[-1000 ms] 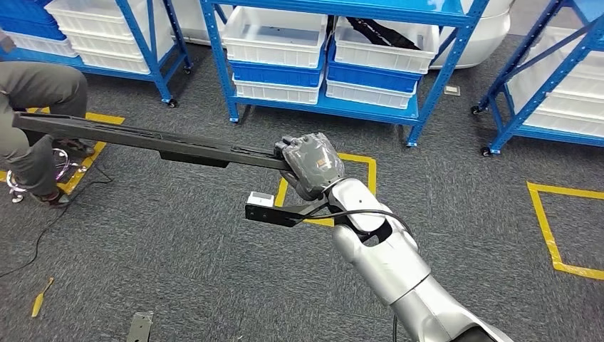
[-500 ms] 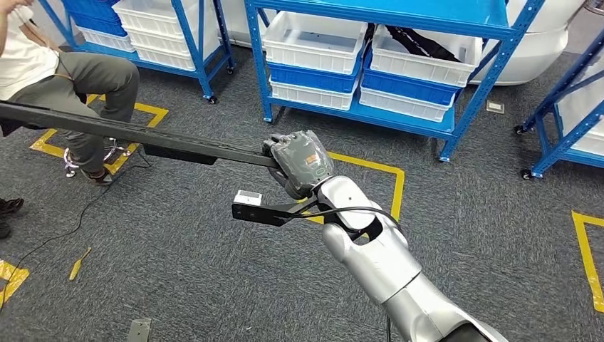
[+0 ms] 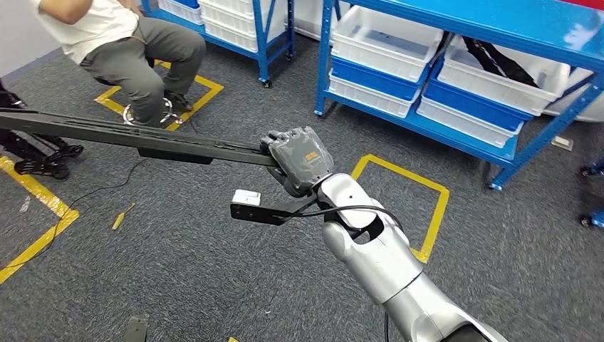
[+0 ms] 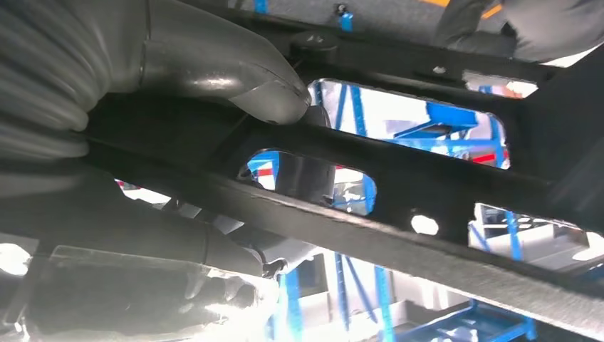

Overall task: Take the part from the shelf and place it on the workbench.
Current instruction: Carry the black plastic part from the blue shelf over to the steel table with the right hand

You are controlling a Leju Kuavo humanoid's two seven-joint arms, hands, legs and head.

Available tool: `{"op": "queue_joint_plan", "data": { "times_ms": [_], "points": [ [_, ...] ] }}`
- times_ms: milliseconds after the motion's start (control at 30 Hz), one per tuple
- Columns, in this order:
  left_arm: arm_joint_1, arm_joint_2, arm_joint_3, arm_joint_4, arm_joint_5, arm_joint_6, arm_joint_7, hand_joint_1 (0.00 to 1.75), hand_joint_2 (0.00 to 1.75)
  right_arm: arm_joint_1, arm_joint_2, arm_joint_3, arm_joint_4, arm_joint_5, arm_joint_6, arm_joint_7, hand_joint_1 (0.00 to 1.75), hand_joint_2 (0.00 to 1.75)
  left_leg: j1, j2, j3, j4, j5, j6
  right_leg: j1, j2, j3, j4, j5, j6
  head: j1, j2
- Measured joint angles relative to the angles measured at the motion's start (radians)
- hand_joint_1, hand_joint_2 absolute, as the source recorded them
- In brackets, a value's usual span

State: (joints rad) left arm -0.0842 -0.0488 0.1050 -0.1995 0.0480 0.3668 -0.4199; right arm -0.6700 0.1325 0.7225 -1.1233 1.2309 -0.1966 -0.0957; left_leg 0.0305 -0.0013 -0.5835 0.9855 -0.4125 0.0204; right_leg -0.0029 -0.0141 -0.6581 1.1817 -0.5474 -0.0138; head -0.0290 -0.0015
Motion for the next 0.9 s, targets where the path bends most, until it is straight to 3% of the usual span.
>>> {"op": "queue_joint_plan", "data": {
  "times_ms": [67, 100, 133, 200, 267, 333, 367, 433, 500, 567, 600, 633, 700, 767, 833, 900],
  "points": [
    [-0.003, 0.001, 0.000, 0.000, -0.005, -0.001, 0.000, 0.00, 1.75, 0.001, -0.010, -0.003, 0.000, 0.004, 0.000, 0.004, 1.75, 1.75, 0.000, -0.033, -0.006, 0.000, 0.003, 0.001, -0.003, 0.011, -0.053, 0.105, -0.034, 0.004, 0.001, 0.000],
    [-0.004, 0.001, 0.000, 0.000, -0.007, -0.002, 0.001, 0.00, 1.75, 0.002, -0.014, -0.005, 0.000, 0.006, 0.000, 0.007, 1.75, 1.75, -0.001, -0.050, -0.007, 0.001, 0.004, 0.000, -0.005, 0.013, -0.054, 0.104, -0.027, 0.011, 0.002, 0.000],
    [-0.005, 0.001, 0.000, 0.000, -0.010, -0.004, 0.002, 0.00, 1.75, 0.002, -0.017, -0.007, 0.000, 0.008, 0.000, 0.009, 1.75, 1.75, -0.001, -0.066, -0.006, 0.001, 0.004, -0.002, -0.006, 0.017, -0.034, 0.060, -0.003, 0.021, 0.002, 0.000],
    [-0.008, 0.001, 0.000, -0.001, -0.014, -0.008, 0.005, 0.00, 1.75, 0.000, -0.019, -0.010, -0.002, 0.011, 0.000, 0.011, 1.75, 1.75, -0.003, -0.095, -0.009, 0.005, 0.004, -0.008, -0.011, 0.051, 0.033, -0.089, 0.059, 0.033, 0.002, 0.000],
    [-0.012, 0.002, 0.000, -0.003, -0.016, -0.012, 0.007, 0.00, 1.75, -0.002, -0.020, -0.012, -0.005, 0.014, 0.000, 0.013, 1.75, 1.75, -0.005, -0.119, -0.016, 0.009, 0.003, -0.019, -0.015, 0.082, 0.073, -0.180, 0.096, 0.030, 0.000, 0.000],
    [-0.014, 0.005, 0.000, -0.003, -0.018, -0.016, 0.010, 0.00, 1.75, -0.002, -0.019, -0.013, -0.008, 0.019, 0.000, 0.016, 1.75, 1.75, -0.002, -0.140, -0.024, 0.009, 0.005, -0.033, -0.018, 0.073, 0.079, -0.189, 0.103, 0.020, -0.001, 0.000],
    [-0.013, 0.007, 0.000, -0.003, -0.018, -0.018, 0.012, 0.00, 1.75, -0.002, -0.017, -0.013, -0.010, 0.023, 0.001, 0.019, 1.75, 1.75, 0.001, -0.136, -0.027, 0.011, 0.004, -0.038, -0.021, 0.063, 0.080, -0.191, 0.105, 0.014, -0.001, 0.000],
    [-0.014, 0.009, 0.001, -0.003, -0.019, -0.020, 0.014, 0.00, 1.75, -0.003, -0.012, -0.014, -0.015, 0.028, 0.001, 0.023, 1.75, 1.75, 0.000, -0.083, -0.051, 0.058, -0.023, -0.046, -0.025, 0.041, 0.085, -0.196, 0.106, -0.002, -0.006, 0.000],
    [-0.019, 0.012, 0.002, -0.003, -0.020, -0.020, 0.015, 0.00, 1.75, -0.001, -0.010, -0.014, -0.020, 0.030, 0.002, 0.025, 1.75, 1.75, -0.002, -0.020, -0.111, 0.183, -0.084, -0.051, -0.019, 0.019, 0.090, -0.197, 0.102, -0.015, -0.010, 0.000],
    [-0.022, 0.014, 0.002, -0.003, -0.022, -0.020, 0.015, 0.00, 1.75, 0.003, -0.010, -0.014, -0.021, 0.033, 0.002, 0.027, 1.75, 1.75, 0.000, -0.004, -0.173, 0.294, -0.119, -0.055, -0.012, -0.006, 0.093, -0.197, 0.097, -0.022, -0.010, 0.000],
    [-0.022, 0.014, 0.002, -0.003, -0.023, -0.020, 0.015, 0.00, 1.75, 0.006, -0.010, -0.014, -0.021, 0.036, 0.003, 0.028, 1.75, 1.75, 0.000, -0.001, -0.180, 0.301, -0.110, -0.055, -0.010, -0.018, 0.094, -0.197, 0.095, -0.023, -0.010, 0.000],
    [-0.021, 0.015, 0.002, -0.003, -0.023, -0.020, 0.015, 0.00, 1.75, 0.009, -0.010, -0.014, -0.021, 0.038, 0.003, 0.028, 1.75, 1.75, 0.000, 0.005, -0.164, 0.264, -0.082, -0.053, -0.008, -0.029, 0.097, -0.197, 0.092, -0.024, -0.011, 0.000],
    [-0.023, 0.017, 0.003, -0.004, -0.023, -0.020, 0.015, 0.00, 1.75, 0.012, -0.009, -0.014, -0.022, 0.041, 0.003, 0.029, 1.75, 1.75, -0.005, 0.038, -0.093, 0.125, -0.015, -0.045, -0.002, -0.047, 0.105, -0.197, 0.084, -0.020, -0.011, 0.000],
    [-0.026, 0.018, 0.003, -0.004, -0.023, -0.020, 0.015, 0.00, 1.75, 0.012, -0.008, -0.014, -0.024, 0.041, 0.003, 0.029, 1.75, 1.75, -0.014, 0.063, -0.050, 0.039, 0.014, -0.035, 0.008, -0.064, 0.109, -0.196, 0.078, -0.013, -0.009, 0.000],
    [-0.027, 0.019, 0.003, -0.004, -0.023, -0.020, 0.015, 0.00, 1.75, 0.013, -0.007, -0.014, -0.027, 0.041, 0.004, 0.029, 1.75, 1.75, -0.020, 0.049, -0.050, 0.028, 0.015, -0.026, 0.014, -0.083, 0.111, -0.198, 0.074, -0.006, -0.008, 0.000],
    [-0.026, 0.019, 0.003, -0.004, -0.024, -0.020, 0.015, 0.00, 1.75, 0.013, -0.006, -0.016, -0.029, 0.042, 0.003, 0.030, 1.75, 1.75, -0.016, 0.026, -0.047, 0.017, 0.022, -0.015, 0.012, -0.074, 0.105, -0.188, 0.062, 0.002, -0.007, 0.000]
  ]
}}
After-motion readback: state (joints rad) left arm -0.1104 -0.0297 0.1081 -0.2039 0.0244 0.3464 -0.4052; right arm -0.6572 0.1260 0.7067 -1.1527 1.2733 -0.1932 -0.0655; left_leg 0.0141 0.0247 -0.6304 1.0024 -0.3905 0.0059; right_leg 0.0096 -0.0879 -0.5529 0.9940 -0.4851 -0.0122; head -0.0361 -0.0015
